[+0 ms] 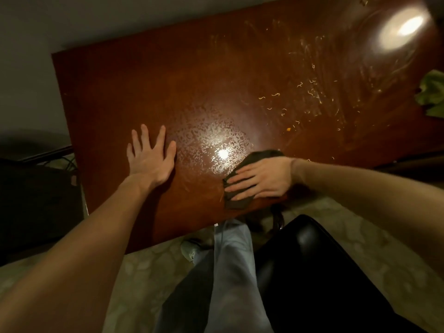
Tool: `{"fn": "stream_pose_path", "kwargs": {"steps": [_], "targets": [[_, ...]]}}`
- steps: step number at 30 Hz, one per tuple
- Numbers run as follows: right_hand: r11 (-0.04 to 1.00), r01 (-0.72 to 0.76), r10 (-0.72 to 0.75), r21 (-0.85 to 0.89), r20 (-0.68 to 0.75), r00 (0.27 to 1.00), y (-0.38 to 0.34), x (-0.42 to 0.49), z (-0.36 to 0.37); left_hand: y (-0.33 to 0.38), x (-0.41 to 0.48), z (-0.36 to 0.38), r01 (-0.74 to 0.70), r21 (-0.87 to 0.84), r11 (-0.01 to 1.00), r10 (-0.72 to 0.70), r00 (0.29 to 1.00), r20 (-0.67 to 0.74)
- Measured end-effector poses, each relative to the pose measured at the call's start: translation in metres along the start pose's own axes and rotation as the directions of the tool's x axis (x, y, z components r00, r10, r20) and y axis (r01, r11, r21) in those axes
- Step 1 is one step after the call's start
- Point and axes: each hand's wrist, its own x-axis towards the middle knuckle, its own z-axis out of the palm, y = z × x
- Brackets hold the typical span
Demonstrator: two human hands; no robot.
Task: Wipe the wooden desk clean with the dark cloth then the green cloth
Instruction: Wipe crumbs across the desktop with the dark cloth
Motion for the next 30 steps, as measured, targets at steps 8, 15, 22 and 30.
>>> {"fn": "stream_pose_path", "kwargs": {"steps": [8, 15, 22, 30], "targets": [[0.973, -0.230, 0.228, -0.008, -0.116, 0.967, 0.011, 0.009, -0.005, 0.009, 0.000, 0.011, 0.030, -0.031, 0.999, -0.032, 0.998, -0.060], [0.889, -0.445, 0.458, 0.110, -0.166, 0.873, -0.005, 0.046, -0.006, 0.026, 0.006, 0.010, 0.083, -0.056, 0.995, -0.086, 0.995, -0.049], [0.752, -0.636, 0.659, 0.171, -0.181, 0.730, 0.012, 0.049, -0.015, 0.025, 0.008, 0.004, 0.076, -0.012, 0.997, -0.076, 0.997, 0.033], [0.683, -0.678, 0.728, 0.271, -0.185, 0.660, -0.005, 0.055, -0.002, 0.023, 0.008, 0.005, 0.065, -0.030, 0.997, -0.063, 0.996, 0.070]]}}
